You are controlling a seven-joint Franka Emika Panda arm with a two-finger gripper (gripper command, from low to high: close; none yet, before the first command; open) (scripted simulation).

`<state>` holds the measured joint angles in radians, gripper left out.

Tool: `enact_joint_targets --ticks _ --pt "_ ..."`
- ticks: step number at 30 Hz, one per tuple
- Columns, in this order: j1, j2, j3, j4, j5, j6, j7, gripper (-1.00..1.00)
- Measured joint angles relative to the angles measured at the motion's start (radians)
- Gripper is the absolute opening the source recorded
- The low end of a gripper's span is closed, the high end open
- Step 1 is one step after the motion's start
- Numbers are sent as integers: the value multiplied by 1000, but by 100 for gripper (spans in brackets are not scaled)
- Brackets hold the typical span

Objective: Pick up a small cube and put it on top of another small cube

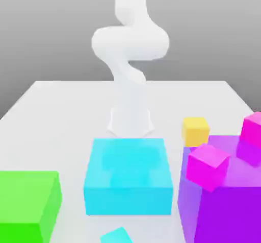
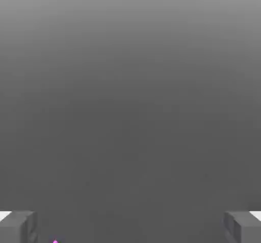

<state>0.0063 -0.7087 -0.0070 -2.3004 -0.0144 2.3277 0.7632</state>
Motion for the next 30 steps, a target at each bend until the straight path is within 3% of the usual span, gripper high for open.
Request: enact_joint_targets --ticks 19,30 --pt "33 695 -71 -3 -6 209 -355 0" --pt "-20 1094 -29 7 43 356 -569 0"
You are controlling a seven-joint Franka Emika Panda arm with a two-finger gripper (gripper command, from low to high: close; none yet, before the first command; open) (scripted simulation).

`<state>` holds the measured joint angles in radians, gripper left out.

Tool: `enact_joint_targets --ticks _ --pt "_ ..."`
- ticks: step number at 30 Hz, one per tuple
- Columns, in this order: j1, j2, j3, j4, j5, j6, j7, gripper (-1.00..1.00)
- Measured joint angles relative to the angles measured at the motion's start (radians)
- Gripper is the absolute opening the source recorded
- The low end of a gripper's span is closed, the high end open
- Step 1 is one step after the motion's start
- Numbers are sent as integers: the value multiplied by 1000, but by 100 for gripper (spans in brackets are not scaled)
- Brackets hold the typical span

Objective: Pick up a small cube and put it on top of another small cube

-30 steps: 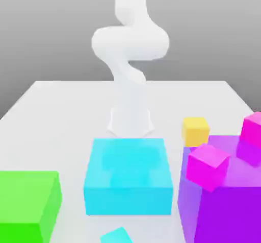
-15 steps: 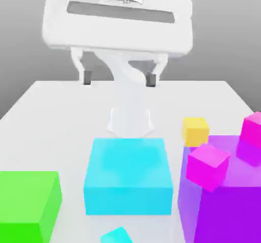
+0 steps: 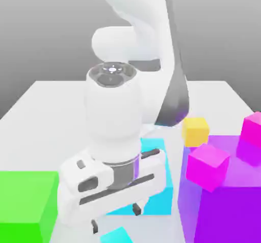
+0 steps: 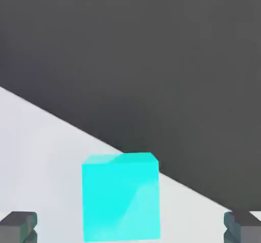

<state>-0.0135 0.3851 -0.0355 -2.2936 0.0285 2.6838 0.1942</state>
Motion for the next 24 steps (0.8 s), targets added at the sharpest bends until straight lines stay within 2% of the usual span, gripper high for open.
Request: enact_joint_targets --ticks 2,3,10,14,20,24 --pt "-5 72 6 13 5 55 -6 0" --pt "-7 102 8 19 6 79 -8 -100" --pt "-8 107 9 20 6 80 -8 -100" --pt "-3 -14 2 -4 -1 -16 -4 -100" --pt "-11 -143 74 112 169 -95 -2 -100" --pt "61 -275 149 166 256 -227 81 -100"
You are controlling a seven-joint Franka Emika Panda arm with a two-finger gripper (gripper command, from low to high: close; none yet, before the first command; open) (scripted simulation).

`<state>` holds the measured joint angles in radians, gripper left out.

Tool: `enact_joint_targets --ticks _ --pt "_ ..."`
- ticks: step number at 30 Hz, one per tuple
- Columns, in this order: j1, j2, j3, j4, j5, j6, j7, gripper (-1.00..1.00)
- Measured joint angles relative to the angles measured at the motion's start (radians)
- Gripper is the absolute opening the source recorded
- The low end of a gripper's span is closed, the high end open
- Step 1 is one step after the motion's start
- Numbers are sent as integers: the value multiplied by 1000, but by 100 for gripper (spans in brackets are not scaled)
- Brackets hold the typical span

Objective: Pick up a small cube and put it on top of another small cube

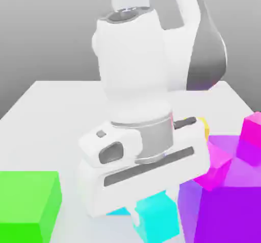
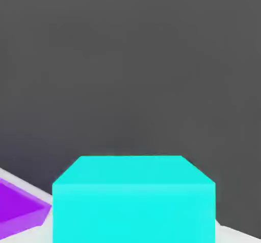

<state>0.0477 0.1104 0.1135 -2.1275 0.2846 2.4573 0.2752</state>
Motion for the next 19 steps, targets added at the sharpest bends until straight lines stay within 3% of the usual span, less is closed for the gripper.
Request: enact_joint_targets --ticks 5,10,12,15,16,19 --pt "155 -167 71 -11 -37 -213 198 -100" --pt "224 -321 174 -39 -117 -420 417 -100" --pt "223 -328 201 -76 -175 -439 468 -100" --pt "221 -292 218 -153 -206 -347 493 -100" --pt "221 -279 221 -176 -210 -313 496 100" --pt "221 -279 221 -176 -210 -313 496 100"
